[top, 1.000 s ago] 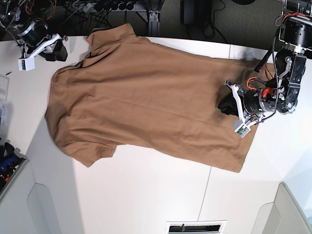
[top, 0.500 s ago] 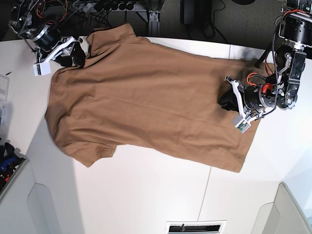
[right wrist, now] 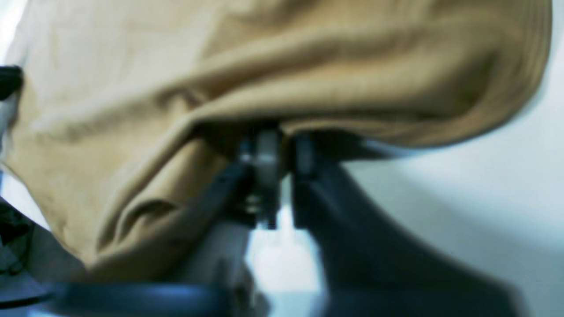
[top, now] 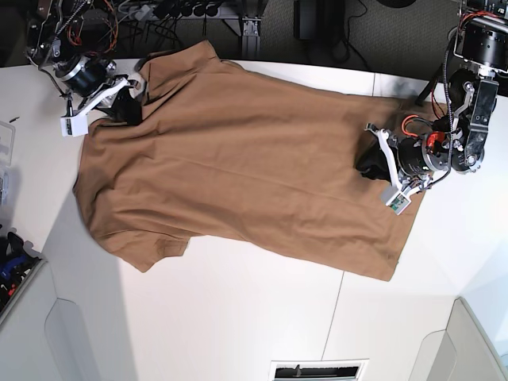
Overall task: Layout the t-shirt on the table in an organized manner, then fold the t-shirt properly
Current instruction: 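Grasp the collar with the right gripper and pull it away from the left gripper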
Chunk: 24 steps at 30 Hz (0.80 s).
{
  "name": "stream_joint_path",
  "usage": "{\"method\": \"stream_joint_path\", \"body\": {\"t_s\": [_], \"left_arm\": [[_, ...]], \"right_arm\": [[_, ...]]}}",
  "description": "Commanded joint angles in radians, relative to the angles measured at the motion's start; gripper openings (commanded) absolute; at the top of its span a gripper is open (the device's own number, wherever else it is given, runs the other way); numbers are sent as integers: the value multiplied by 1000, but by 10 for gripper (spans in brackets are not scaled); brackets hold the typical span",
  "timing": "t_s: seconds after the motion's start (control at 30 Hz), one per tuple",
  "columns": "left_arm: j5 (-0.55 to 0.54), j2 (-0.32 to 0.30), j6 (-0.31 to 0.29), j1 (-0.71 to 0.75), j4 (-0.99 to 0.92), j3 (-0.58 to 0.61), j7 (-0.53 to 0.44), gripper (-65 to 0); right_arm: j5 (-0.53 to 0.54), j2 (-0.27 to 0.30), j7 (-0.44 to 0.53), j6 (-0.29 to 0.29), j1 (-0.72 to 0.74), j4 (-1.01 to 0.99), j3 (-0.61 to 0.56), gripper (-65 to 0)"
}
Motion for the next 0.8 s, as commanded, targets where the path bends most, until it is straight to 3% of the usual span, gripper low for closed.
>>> {"method": "stream_joint_path", "body": {"t_s": [0.0, 0.27, 0.43, 0.73, 0.77], "left_arm": [[8, -14, -4, -1, 11, -6, 12, -495], [32, -14, -4, 3, 11, -6, 5, -495], [81, -14, -3, 3, 9, -6, -13, -495], [82, -14, -3, 2, -11, -6, -42, -495], [82, -14, -3, 2, -11, -6, -43, -495]], "right_arm": [[-6, 6, -8, -2, -1, 12, 1, -650], [-29, 6, -54, -2, -6, 82, 83, -650], [68, 31, -91, -2, -36, 114, 201, -650], [97, 42, -101, 2, -87, 115, 318, -648], [101, 42, -101, 2, -87, 115, 321, -552]]}}
